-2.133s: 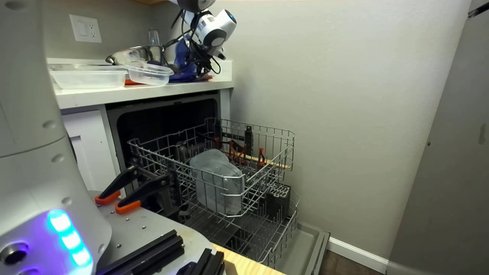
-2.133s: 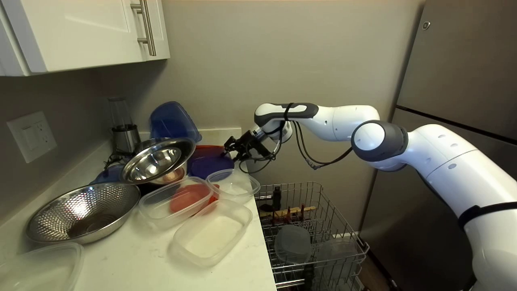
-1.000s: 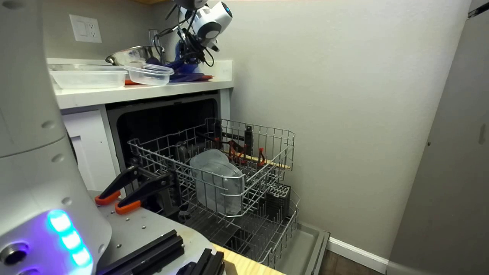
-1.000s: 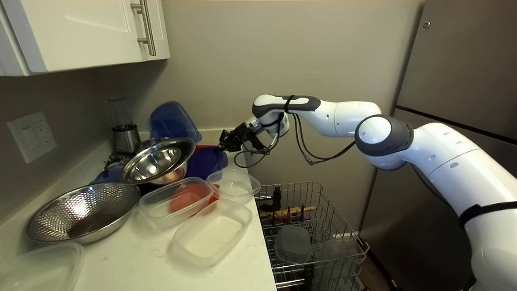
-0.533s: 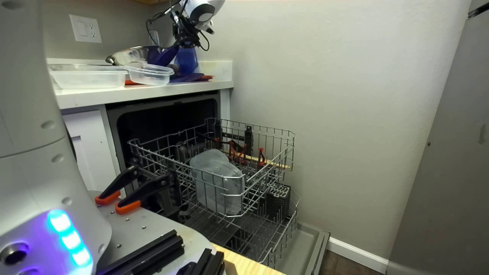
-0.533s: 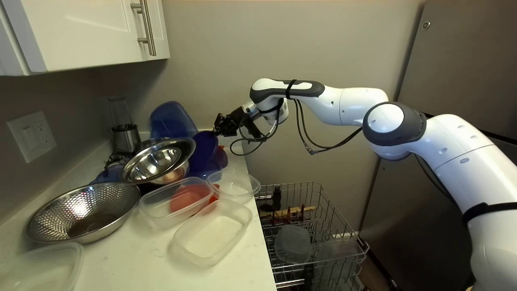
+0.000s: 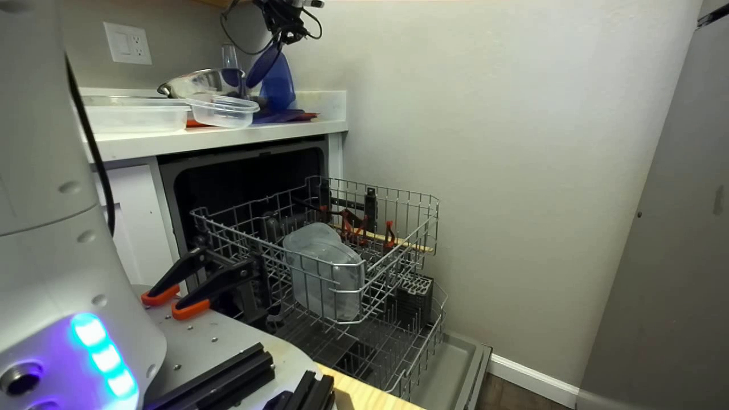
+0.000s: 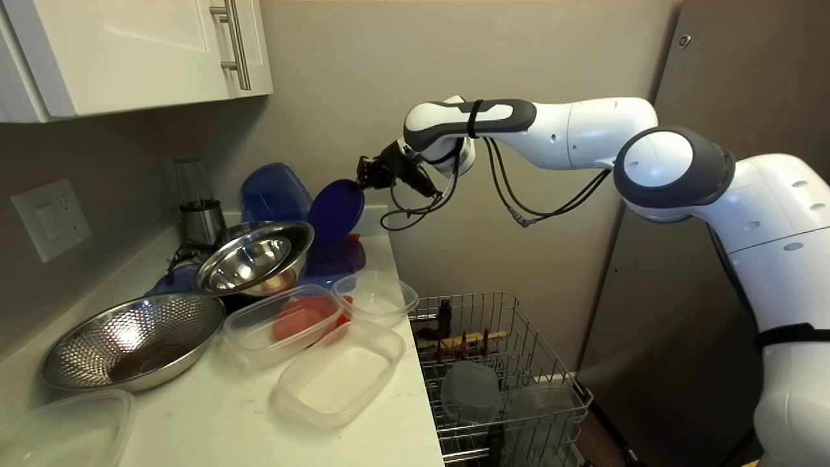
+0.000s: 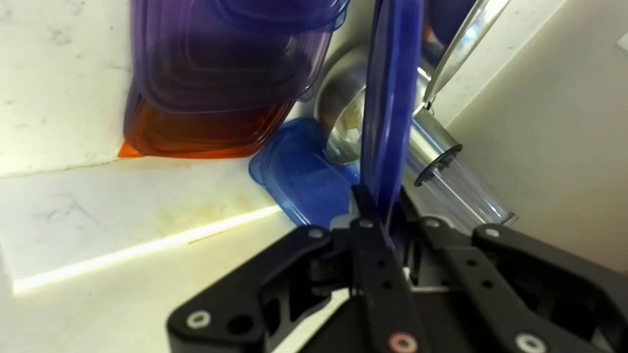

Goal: Put the purple lid in the dishwasher

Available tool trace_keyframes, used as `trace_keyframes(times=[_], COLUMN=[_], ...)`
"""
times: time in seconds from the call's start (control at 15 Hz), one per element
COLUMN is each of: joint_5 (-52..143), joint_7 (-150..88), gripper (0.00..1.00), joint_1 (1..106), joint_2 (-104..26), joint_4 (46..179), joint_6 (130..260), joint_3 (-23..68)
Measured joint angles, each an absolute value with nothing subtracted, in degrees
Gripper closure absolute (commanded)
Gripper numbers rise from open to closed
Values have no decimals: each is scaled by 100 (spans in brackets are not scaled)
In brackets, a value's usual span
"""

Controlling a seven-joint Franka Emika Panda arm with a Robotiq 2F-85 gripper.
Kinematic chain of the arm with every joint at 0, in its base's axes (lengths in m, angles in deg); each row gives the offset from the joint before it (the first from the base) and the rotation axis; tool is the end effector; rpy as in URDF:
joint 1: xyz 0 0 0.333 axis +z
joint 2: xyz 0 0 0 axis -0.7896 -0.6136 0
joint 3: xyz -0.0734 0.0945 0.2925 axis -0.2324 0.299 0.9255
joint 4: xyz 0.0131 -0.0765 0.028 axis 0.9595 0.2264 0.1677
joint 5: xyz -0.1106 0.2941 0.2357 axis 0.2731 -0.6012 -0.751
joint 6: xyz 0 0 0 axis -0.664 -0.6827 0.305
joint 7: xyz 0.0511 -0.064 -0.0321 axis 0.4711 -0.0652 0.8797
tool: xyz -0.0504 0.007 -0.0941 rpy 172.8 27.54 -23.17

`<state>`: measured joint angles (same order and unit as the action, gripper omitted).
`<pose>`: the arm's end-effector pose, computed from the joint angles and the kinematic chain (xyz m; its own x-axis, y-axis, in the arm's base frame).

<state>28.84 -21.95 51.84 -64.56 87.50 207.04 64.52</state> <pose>0.7175 0.3193 0.5020 0.8190 0.0188 0.5734 0.4140 -0.7114 -0.5679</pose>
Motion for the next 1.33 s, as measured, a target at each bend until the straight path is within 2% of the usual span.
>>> trace_keyframes(times=[0.47, 0.73, 0.93, 1.33], joint_5=[4137, 4717, 5526, 6091], joint_7=[-3458, -4194, -4973, -5775], gripper=[93, 93, 93, 93], joint_1=[5488, 6335, 6773, 6898], joint_2=[-4926, -4250, -3931, -3866], joint_4=[9986, 10511, 10866, 11538], joint_6=[20780, 20619, 20207, 18859], joint_3=[5251, 3837, 3134, 2791])
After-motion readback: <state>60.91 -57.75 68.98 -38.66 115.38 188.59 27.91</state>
